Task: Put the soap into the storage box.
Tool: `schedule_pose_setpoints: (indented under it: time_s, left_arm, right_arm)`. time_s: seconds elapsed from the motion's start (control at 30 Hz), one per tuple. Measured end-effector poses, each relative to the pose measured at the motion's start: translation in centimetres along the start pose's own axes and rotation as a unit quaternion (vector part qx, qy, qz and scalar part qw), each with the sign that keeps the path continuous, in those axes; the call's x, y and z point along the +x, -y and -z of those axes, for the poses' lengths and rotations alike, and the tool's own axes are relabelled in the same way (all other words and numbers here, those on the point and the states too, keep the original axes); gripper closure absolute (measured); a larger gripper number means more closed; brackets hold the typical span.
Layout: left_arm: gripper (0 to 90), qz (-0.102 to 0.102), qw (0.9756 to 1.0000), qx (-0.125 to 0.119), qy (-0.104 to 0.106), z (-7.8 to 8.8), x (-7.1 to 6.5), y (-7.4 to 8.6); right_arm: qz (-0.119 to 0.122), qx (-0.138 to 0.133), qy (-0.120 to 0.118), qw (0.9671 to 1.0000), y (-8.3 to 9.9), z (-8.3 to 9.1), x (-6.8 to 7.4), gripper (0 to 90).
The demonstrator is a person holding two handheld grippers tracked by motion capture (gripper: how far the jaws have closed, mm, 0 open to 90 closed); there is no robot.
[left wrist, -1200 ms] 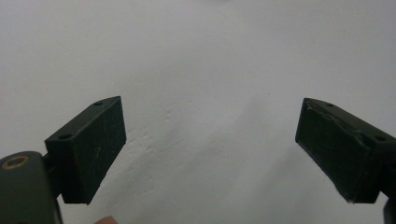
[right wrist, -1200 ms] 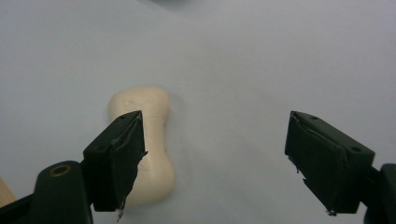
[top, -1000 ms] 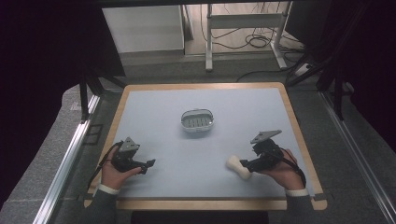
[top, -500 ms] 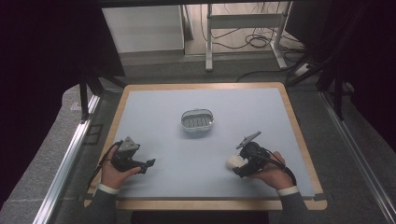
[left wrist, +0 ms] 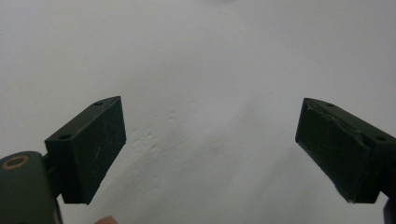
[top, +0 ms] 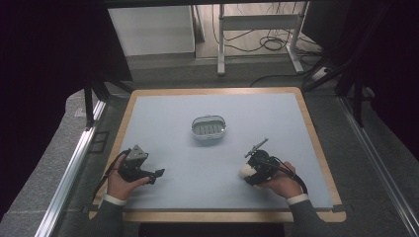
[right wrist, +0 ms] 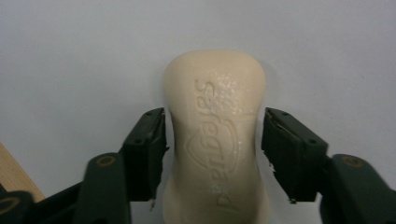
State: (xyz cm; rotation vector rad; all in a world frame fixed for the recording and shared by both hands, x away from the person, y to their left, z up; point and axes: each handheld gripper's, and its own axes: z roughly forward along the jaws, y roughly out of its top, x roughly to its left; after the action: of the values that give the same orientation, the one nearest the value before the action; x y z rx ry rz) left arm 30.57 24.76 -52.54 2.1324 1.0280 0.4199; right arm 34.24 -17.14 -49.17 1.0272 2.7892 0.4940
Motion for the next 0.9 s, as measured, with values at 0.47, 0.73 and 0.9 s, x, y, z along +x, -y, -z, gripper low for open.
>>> schedule_pose_setpoints:
  time_s: [0.47,0.73,0.9]
  left_arm:
    - [9.0,0.003,1.0,-0.003,-0.001,0.1,0.0,0.0]
    - [9.0,0.001,1.0,-0.002,-0.001,0.1,0.1,0.0]
    - [9.0,0.0,1.0,-0.001,-0.001,0.1,0.1,0.0]
  right_arm:
    - [0.01,0.044,0.013,0.9989,-0.5,-0.6,0.5,49.6]
    - [0.015,0.031,0.0,0.9994,-0.9,0.2,-0.2,49.7]
    - [0.021,0.021,0.003,0.9995,-1.4,1.1,-0.9,49.6]
